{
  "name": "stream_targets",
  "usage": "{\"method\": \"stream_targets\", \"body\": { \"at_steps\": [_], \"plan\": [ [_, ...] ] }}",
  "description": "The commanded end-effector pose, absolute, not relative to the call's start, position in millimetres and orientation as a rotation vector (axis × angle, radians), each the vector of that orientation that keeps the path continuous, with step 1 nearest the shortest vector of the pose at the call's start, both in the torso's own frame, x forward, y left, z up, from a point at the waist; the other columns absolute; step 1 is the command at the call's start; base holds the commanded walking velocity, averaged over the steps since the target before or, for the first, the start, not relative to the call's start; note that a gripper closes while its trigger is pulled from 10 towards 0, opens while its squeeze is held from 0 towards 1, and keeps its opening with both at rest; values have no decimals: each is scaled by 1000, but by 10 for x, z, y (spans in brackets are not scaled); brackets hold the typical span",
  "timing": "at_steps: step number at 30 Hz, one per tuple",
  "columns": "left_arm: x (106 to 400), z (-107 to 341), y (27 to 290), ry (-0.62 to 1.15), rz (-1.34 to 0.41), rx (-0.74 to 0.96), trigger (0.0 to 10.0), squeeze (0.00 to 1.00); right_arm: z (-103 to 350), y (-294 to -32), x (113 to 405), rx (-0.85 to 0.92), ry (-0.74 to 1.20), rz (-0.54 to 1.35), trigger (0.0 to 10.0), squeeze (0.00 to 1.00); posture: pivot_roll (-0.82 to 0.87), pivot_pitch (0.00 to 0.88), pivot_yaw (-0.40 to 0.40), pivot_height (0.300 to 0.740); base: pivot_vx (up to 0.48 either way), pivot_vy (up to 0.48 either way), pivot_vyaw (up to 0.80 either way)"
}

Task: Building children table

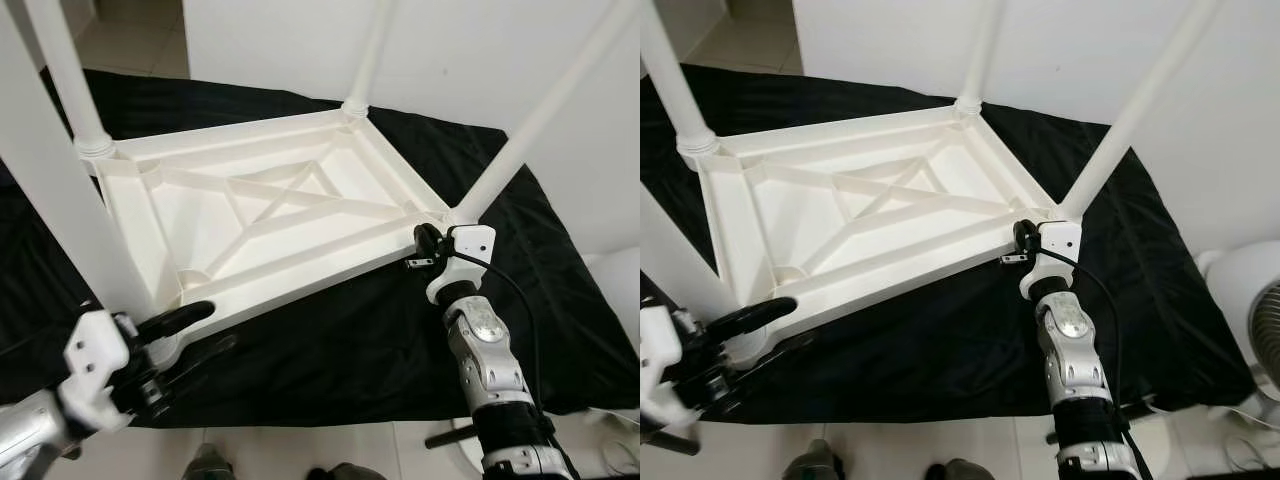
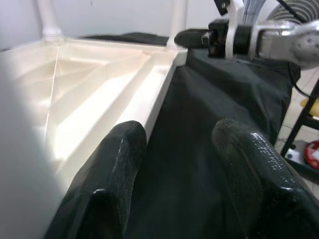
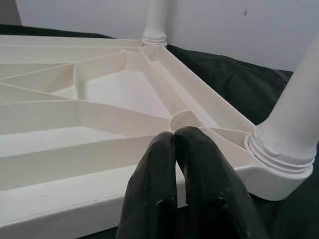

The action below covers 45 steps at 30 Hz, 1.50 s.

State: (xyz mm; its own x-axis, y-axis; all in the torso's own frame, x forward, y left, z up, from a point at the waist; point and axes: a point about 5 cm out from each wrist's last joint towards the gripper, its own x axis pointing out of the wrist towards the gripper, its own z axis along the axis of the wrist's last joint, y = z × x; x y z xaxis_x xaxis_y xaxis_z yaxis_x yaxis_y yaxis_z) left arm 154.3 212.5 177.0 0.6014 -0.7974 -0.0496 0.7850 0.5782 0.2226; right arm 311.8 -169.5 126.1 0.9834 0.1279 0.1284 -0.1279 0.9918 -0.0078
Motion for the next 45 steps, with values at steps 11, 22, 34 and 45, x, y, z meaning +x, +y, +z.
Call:
{"method": "stream_targets", "body": {
  "at_steps": [11, 22, 34, 45],
  "plan": [
    [1474, 2011, 2601, -15, -839, 356, 10000, 0, 1214, -1685, 3206, 1, -125, 151, 10000, 0, 312, 78, -180, 740, 0, 0, 0],
    [1317, 1866, 3144, 132, -668, 338, 10000, 0, 1127, -1671, 3185, 13, -117, 145, 10000, 0, 327, 91, -163, 740, 0, 0, 0],
    [1663, 1811, 3718, 98, -249, 425, 10000, 0, 1067, -1699, 3143, 24, -112, 118, 10000, 0, 323, 83, -155, 740, 0, 0, 0],
    [2423, 1935, 3659, -38, -165, 405, 10000, 0, 936, -1664, 3012, 31, -88, 64, 10000, 0, 268, 60, -138, 740, 0, 0, 0]
  ]
}}
